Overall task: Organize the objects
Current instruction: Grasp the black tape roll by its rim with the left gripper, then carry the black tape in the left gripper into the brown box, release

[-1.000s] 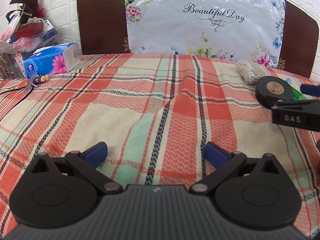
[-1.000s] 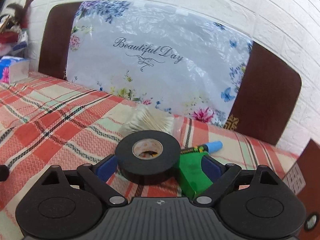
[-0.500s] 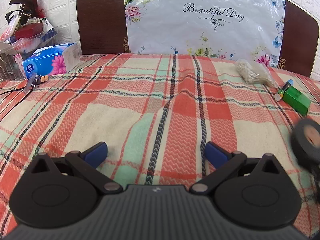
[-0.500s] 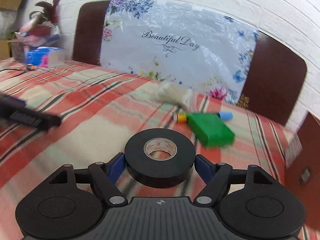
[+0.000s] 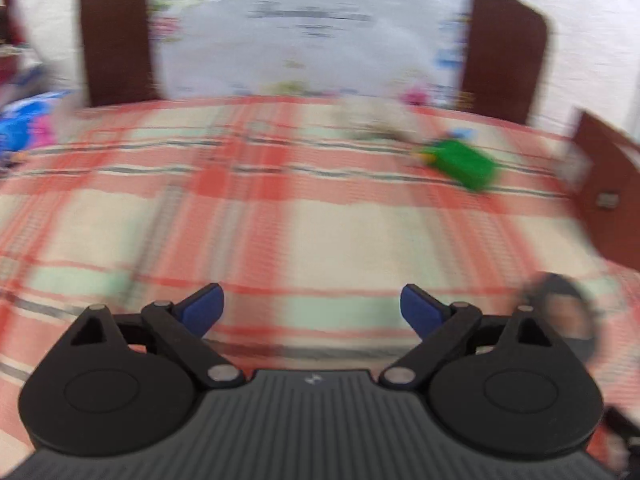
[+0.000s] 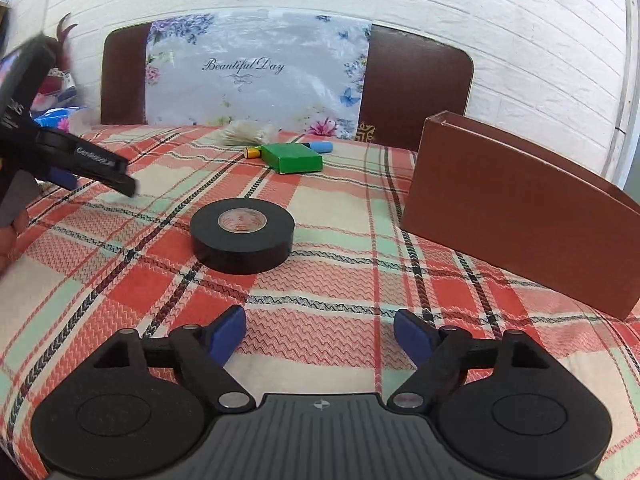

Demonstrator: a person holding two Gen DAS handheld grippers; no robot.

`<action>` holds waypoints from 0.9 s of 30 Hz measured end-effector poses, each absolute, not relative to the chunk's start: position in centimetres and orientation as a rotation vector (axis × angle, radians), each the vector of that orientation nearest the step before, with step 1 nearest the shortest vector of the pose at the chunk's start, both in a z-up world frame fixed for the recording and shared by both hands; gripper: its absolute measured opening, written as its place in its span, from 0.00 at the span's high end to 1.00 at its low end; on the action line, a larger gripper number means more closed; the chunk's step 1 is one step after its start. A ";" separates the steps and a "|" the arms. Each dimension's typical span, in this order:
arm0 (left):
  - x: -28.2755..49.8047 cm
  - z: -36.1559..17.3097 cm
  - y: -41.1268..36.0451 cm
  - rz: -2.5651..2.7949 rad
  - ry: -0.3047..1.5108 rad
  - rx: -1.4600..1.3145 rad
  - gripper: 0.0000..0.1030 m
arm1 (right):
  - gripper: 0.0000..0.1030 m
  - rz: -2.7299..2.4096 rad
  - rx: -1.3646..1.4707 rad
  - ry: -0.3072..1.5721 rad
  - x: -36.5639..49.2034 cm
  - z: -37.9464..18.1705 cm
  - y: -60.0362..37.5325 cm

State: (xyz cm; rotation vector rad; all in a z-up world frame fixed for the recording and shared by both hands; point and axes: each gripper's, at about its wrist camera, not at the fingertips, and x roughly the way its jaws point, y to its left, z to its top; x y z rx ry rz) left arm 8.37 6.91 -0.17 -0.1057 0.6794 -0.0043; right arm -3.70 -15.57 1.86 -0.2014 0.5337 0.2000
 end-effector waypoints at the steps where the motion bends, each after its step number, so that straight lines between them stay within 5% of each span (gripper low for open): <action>1: 8.2 0.3 5.5 -0.065 0.679 -0.112 0.10 | 0.24 0.220 -0.216 0.536 -3.6 2.0 -15.3; 5: 7.5 2.3 1.2 -0.200 0.638 -0.060 0.18 | 0.26 0.313 -0.321 0.522 -3.2 2.2 -13.4; 9: 8.5 1.9 -1.5 -0.213 0.700 0.015 0.38 | 0.33 0.365 -0.351 0.517 -1.4 2.2 -11.8; 16: 10.6 0.0 -2.4 -0.232 0.837 0.044 0.43 | 0.30 0.426 -0.176 0.602 3.4 2.3 -12.2; 18: 10.4 0.5 -2.8 -0.260 0.845 0.026 0.69 | 0.30 0.424 -0.159 0.584 2.8 2.4 -12.7; 27: 9.3 7.0 -10.5 -0.400 0.656 0.058 0.68 | 0.30 0.146 -0.204 0.252 -1.0 6.5 -18.2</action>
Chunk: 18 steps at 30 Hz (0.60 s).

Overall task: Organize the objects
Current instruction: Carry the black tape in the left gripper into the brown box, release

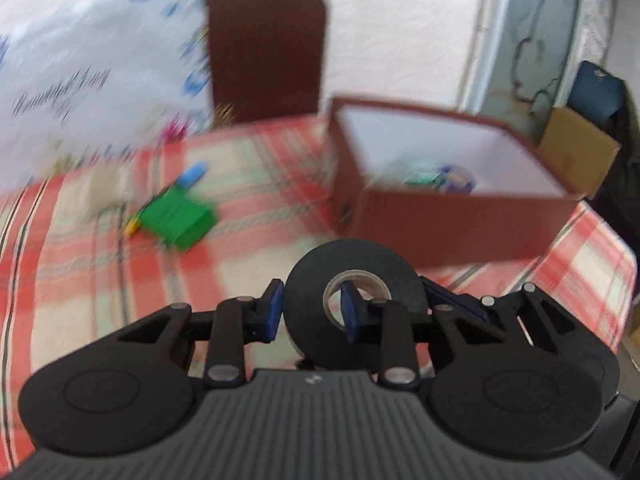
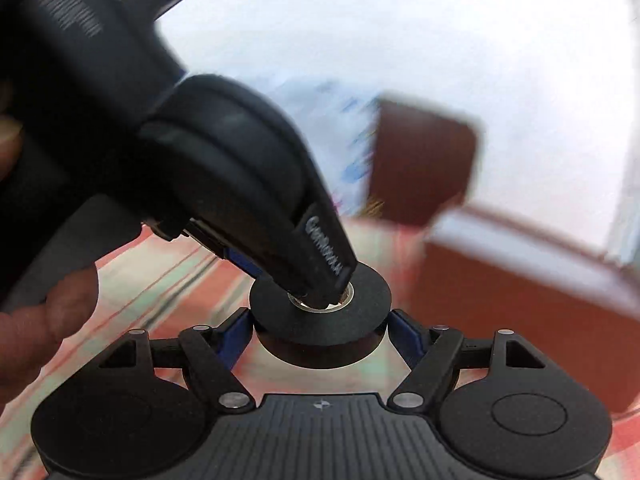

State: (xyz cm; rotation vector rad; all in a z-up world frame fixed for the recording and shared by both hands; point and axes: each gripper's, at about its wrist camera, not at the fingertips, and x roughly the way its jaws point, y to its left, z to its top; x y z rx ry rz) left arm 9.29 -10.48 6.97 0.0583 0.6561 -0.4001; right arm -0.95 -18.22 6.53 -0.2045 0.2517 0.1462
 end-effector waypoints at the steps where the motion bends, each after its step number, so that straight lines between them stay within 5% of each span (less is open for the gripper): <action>1: 9.3 7.9 -11.8 -0.428 0.622 0.065 0.68 | 0.30 0.107 -0.203 0.218 -0.9 7.3 -19.3; 13: 14.6 9.2 -27.8 -0.632 0.531 0.188 0.63 | 0.30 -0.219 -0.187 0.230 4.7 7.9 -32.6; 14: 15.0 8.6 -28.7 -0.618 0.537 0.211 0.52 | 0.29 -0.229 -0.174 0.226 5.2 7.7 -33.4; 16: 15.8 8.4 -29.3 -0.570 0.553 0.207 0.51 | 0.14 -0.262 -0.215 0.194 5.1 7.6 -33.5; 18: 16.3 8.4 -28.6 -0.556 0.575 0.167 0.49 | 0.14 -0.260 -0.201 0.193 4.6 7.5 -33.4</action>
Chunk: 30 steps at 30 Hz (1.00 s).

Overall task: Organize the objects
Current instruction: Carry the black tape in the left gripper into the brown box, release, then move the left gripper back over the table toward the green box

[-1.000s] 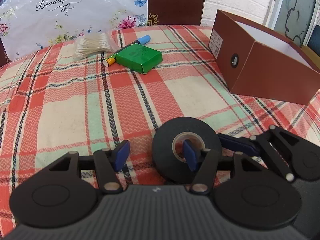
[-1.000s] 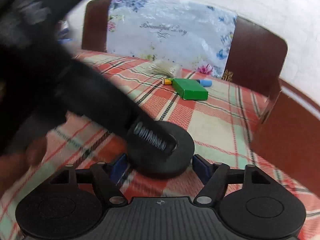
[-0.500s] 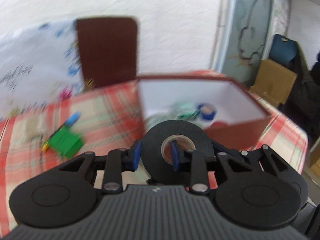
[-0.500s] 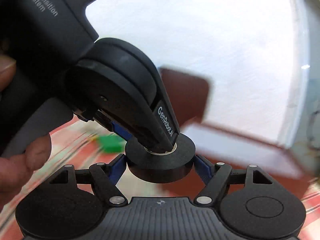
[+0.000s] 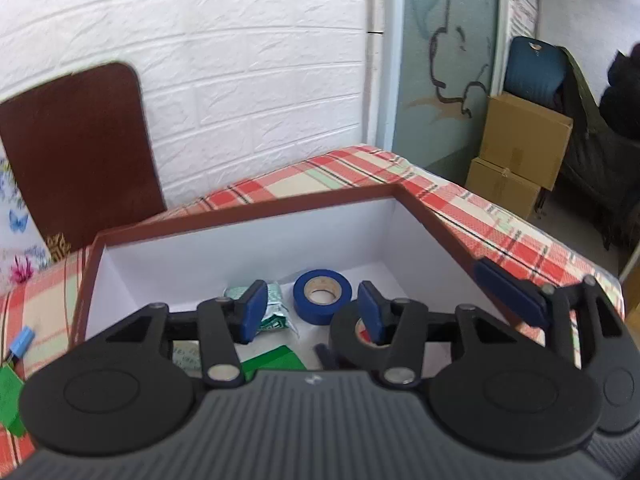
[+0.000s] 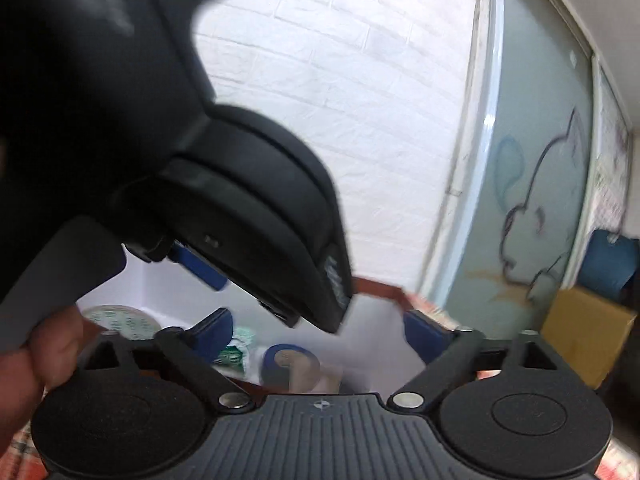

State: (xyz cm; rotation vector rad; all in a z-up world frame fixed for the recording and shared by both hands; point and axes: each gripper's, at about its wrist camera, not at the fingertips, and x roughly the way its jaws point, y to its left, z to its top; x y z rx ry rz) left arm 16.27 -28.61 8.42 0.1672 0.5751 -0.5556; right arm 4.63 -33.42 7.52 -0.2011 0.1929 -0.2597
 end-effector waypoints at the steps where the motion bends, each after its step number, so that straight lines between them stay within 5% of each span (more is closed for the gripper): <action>1: 16.2 8.4 -28.1 -0.554 0.580 0.160 0.49 | 0.14 -0.254 -0.181 0.192 4.3 7.4 -33.4; 10: 12.0 8.0 -24.7 -0.519 0.551 0.180 0.42 | 0.15 -0.268 -0.005 0.141 -2.3 6.0 -30.6; 24: 8.9 4.0 -17.1 -0.358 0.649 0.243 0.41 | 0.23 -0.130 0.277 0.530 0.3 1.7 -28.6; 30: 8.9 2.0 -13.4 -0.263 0.699 0.242 0.39 | 0.22 -0.090 0.144 0.579 0.7 1.4 -25.0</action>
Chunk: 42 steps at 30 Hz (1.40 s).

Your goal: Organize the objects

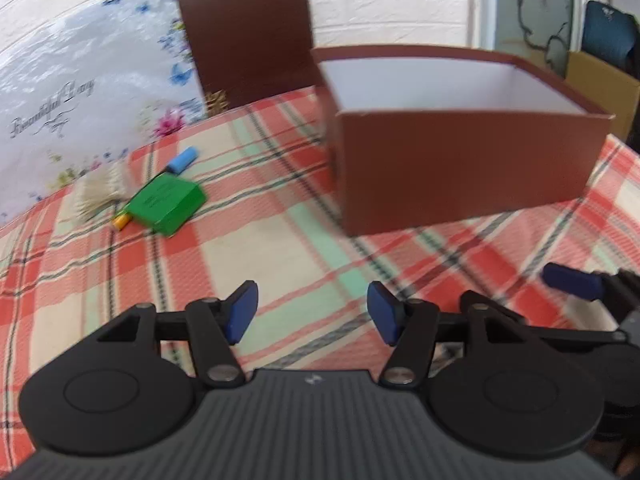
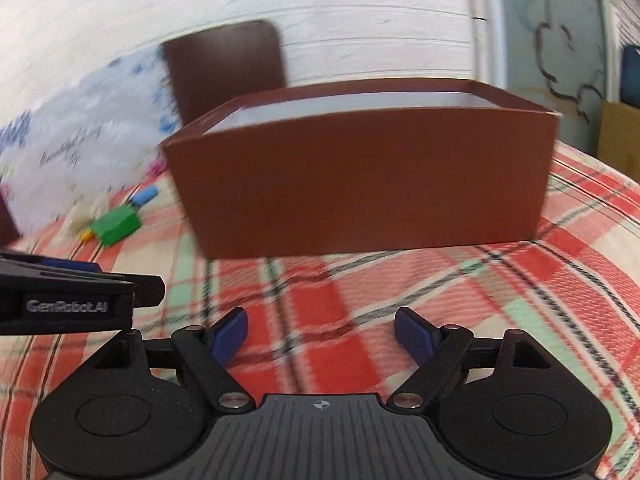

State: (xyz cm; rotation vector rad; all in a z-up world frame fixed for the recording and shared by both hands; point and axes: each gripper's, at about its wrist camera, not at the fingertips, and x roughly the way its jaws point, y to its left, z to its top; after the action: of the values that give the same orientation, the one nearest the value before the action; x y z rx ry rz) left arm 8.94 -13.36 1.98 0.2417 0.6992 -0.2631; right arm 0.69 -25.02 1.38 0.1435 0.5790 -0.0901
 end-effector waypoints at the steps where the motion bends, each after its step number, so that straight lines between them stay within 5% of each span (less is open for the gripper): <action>1: 9.0 1.6 -12.9 -0.247 0.705 0.250 0.39 | 0.22 -0.073 0.126 0.588 1.4 1.5 -25.0; 21: 11.4 -0.9 0.2 -0.031 0.682 0.193 0.14 | 0.25 0.172 -0.153 0.604 4.3 2.0 -13.5; 42: 17.8 -1.6 11.8 0.188 0.631 0.110 0.00 | 0.17 0.187 -0.186 0.568 12.6 2.2 -8.9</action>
State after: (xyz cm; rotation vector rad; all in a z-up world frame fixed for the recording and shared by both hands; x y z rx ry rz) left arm 17.77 11.81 -1.58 0.1102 0.6307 0.1881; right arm 12.59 -8.93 2.20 -0.1864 0.5683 0.1866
